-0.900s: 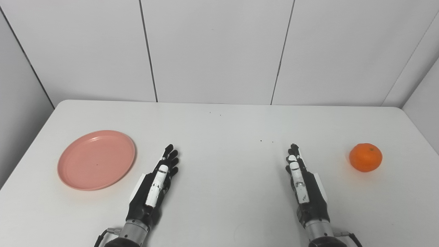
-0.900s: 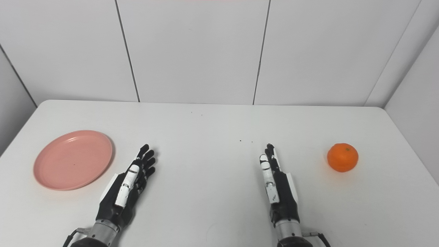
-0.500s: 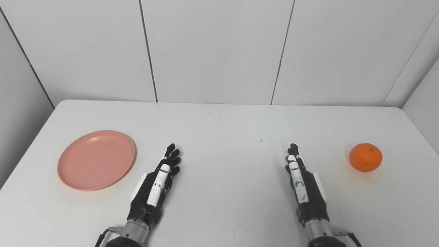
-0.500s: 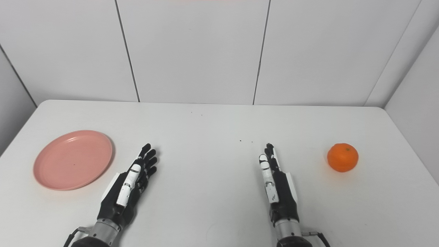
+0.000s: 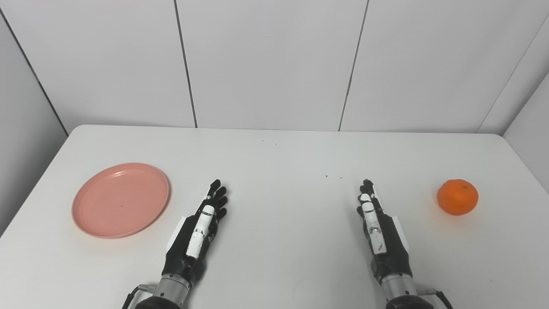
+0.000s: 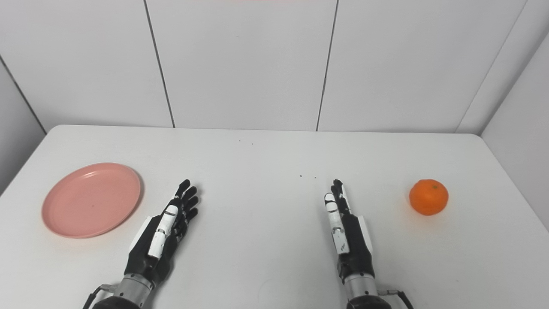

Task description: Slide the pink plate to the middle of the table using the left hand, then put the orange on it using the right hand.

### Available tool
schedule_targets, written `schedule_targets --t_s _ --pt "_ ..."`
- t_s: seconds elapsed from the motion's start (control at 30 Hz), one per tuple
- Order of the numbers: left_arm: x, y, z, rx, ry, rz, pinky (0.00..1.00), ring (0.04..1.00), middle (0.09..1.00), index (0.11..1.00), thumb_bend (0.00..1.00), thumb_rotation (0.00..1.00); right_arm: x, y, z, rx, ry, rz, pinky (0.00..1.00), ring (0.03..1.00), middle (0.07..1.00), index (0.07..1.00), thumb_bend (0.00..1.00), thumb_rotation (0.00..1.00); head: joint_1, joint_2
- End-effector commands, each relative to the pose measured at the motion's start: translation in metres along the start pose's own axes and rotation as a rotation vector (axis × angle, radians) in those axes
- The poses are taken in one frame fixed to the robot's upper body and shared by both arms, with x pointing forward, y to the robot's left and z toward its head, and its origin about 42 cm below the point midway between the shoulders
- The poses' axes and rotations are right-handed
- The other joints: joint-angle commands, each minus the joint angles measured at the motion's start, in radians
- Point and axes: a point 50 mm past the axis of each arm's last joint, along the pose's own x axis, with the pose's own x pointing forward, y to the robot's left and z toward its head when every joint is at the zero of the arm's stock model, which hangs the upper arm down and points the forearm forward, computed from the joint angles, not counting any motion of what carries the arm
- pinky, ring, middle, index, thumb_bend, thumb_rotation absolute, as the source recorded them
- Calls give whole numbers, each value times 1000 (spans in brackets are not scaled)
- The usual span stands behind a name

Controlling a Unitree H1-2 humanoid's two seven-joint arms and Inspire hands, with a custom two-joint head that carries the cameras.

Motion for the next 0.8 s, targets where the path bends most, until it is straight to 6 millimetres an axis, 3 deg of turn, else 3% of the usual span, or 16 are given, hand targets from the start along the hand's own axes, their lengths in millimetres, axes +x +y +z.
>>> schedule_targets --t_s 0.0,0.37,0.57,0.77 --pt "4 -5 8 15 -51 3 1000 1000 1000 1000 407 1000 0 -2 4 5 -27 16 1000 999 1000 1000 213 1000 33 -7" --pt "9 -34 -6 26 -52 -13 1000 1000 1000 1000 373 1000 -7 -33 -3 11 -27 63 1000 1000 1000 1000 208 1000 255 -85" --pt "12 -43 -16 7 -44 -9 1000 1000 1000 1000 367 1000 -10 -42 -5 14 -25 92 1000 1000 1000 1000 201 1000 330 -113" --pt "16 -48 -20 -10 -41 -6 1000 998 1000 1000 346 1000 -11 -43 -4 17 -20 93 1000 1000 1000 1000 147 1000 342 -124"
